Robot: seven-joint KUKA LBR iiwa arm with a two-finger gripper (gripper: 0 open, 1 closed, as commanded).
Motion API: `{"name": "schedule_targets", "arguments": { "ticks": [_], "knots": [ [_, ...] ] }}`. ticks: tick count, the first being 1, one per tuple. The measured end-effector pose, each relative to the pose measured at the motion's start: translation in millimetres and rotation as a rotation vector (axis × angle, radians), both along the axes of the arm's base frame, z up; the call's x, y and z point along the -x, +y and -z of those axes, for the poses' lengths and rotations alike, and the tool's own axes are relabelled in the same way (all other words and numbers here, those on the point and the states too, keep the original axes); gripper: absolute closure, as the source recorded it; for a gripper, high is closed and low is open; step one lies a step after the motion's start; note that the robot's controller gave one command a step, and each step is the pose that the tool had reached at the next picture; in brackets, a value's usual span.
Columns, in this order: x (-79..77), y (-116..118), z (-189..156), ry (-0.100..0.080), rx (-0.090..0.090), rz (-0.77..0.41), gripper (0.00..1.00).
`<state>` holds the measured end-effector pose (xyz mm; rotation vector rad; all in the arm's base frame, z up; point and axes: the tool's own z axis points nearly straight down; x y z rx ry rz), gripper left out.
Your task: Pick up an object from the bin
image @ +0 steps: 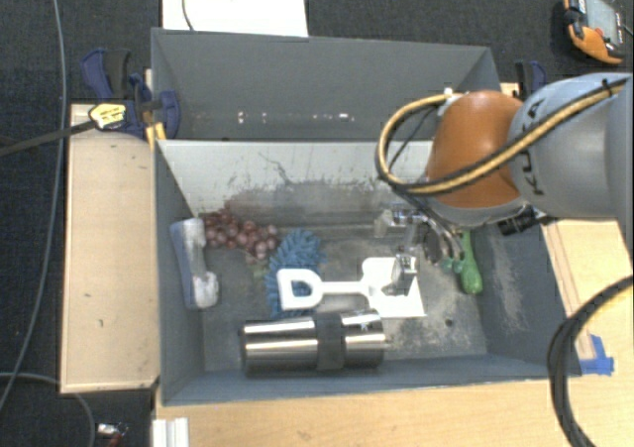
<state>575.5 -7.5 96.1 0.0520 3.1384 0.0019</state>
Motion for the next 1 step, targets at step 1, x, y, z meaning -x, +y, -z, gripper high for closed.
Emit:
{"name": "schedule_targets", "arguments": {
  "ticks": [1],
  "knots": [
    [13.4, -12.9, 25.3, -0.003, -0.001, -0.072, 1.0]
  ]
}}
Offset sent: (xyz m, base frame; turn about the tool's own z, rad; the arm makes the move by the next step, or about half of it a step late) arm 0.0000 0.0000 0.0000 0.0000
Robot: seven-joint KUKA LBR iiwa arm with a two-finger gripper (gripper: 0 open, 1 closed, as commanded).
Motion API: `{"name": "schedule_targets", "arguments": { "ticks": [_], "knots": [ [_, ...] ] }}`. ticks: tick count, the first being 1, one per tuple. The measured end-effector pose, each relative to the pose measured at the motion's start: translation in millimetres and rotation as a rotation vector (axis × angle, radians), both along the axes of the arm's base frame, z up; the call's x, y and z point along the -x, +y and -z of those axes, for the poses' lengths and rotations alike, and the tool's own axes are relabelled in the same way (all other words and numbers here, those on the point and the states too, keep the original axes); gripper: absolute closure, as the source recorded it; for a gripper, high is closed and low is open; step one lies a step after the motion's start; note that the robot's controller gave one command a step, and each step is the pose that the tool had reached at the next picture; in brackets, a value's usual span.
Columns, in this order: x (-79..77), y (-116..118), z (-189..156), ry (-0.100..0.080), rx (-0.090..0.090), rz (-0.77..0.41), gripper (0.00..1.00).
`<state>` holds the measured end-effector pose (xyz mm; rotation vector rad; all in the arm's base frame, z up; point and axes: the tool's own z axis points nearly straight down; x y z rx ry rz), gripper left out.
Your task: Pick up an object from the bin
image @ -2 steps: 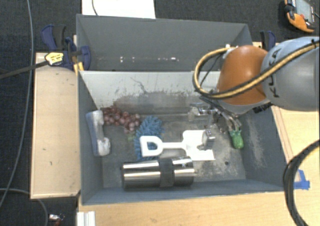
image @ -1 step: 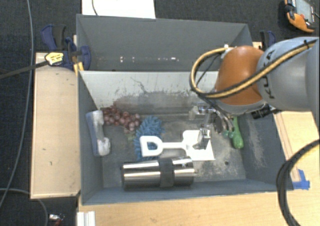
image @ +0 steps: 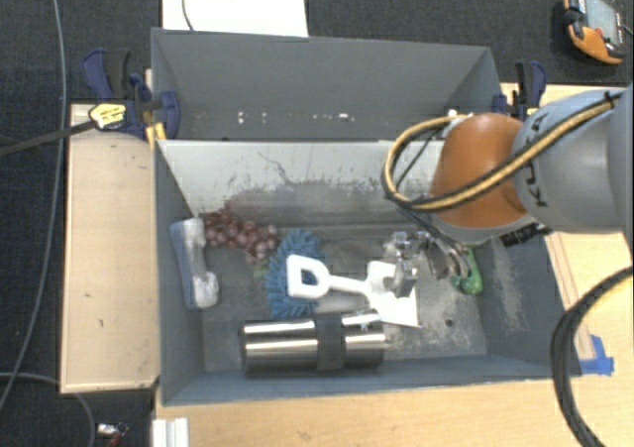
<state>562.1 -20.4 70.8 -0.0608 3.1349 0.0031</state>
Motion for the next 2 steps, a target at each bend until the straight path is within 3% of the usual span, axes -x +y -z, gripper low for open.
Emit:
{"name": "schedule_targets", "arguments": {
  "ticks": [1, 2],
  "knots": [
    [0.0, 0.0, 0.0, 0.0, 0.0, 0.0, 1.0],
    [1.4, -15.2, -113.5, -0.01, 0.001, -0.042, 1.0]
  ]
}}
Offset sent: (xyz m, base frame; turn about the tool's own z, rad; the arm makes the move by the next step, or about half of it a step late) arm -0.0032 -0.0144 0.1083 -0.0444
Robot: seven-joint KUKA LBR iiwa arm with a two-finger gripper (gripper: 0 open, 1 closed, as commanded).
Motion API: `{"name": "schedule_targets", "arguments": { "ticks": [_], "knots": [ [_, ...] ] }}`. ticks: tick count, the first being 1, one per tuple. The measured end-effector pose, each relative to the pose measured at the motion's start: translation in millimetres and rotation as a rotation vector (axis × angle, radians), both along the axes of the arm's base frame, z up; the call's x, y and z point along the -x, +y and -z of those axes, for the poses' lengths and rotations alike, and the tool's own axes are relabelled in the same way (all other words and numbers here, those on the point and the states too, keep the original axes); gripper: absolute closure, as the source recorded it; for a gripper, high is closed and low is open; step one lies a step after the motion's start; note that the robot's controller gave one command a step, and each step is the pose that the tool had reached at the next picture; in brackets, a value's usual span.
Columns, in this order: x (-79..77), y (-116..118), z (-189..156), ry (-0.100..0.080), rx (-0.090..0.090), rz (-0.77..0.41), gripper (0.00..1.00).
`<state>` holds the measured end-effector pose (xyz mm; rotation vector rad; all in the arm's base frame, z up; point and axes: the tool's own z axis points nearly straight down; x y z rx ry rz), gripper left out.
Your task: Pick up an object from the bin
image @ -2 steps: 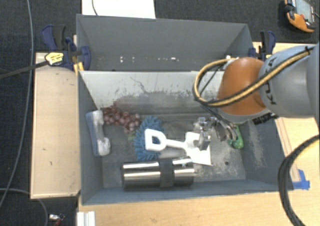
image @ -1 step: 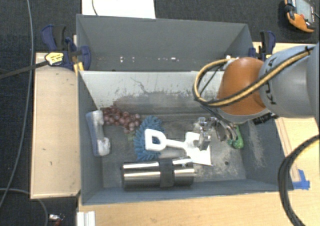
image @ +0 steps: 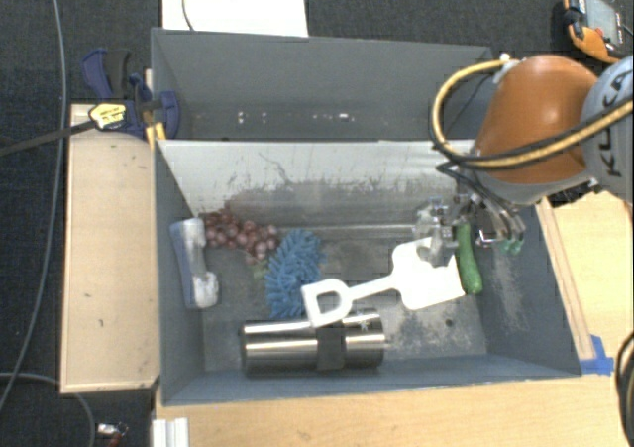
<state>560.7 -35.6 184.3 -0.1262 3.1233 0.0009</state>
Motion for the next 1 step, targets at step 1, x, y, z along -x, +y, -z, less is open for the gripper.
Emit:
{"name": "schedule_targets", "arguments": {
  "ticks": [1],
  "knots": [
    [-0.3, 17.2, 75.8, 0.019, -0.003, 0.022, 1.0]
  ]
}}
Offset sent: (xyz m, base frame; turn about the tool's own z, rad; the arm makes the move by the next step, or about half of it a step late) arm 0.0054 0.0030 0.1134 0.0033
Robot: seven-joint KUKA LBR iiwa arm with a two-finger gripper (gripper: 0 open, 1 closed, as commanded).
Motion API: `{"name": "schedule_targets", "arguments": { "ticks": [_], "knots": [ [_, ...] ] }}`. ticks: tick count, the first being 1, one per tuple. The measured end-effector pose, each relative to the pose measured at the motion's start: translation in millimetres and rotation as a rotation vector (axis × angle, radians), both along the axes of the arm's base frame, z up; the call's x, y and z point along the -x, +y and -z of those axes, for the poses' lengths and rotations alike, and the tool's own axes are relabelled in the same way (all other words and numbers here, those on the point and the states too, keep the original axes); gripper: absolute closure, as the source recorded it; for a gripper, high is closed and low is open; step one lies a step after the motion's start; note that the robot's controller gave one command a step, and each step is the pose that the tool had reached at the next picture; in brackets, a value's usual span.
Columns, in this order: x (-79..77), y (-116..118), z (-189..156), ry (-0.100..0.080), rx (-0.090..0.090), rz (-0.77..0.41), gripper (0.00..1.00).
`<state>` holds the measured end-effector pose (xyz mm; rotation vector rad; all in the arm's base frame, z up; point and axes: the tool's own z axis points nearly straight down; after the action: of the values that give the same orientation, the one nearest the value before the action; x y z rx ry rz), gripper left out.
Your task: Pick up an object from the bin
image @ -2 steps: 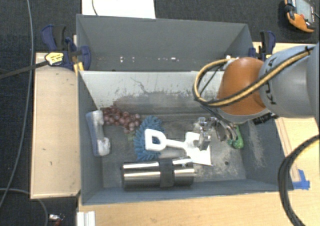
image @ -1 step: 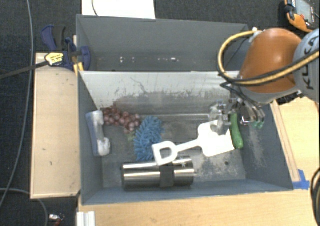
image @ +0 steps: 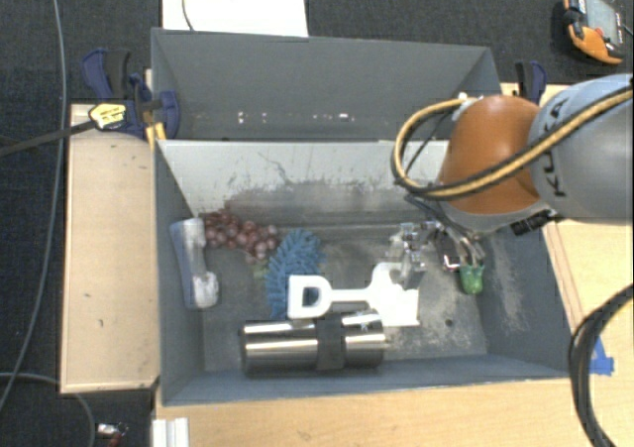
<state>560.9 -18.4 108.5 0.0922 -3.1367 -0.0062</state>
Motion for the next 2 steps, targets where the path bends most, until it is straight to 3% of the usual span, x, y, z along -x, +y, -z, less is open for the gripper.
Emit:
{"name": "schedule_targets", "arguments": {
  "ticks": [1, 2],
  "knots": [
    [-3.3, -9.1, -118.1, -0.015, 0.002, -0.009, 1.0],
    [-2.5, -35.9, -243.5, -0.005, 0.001, 0.004, 1.0]
  ]
}}
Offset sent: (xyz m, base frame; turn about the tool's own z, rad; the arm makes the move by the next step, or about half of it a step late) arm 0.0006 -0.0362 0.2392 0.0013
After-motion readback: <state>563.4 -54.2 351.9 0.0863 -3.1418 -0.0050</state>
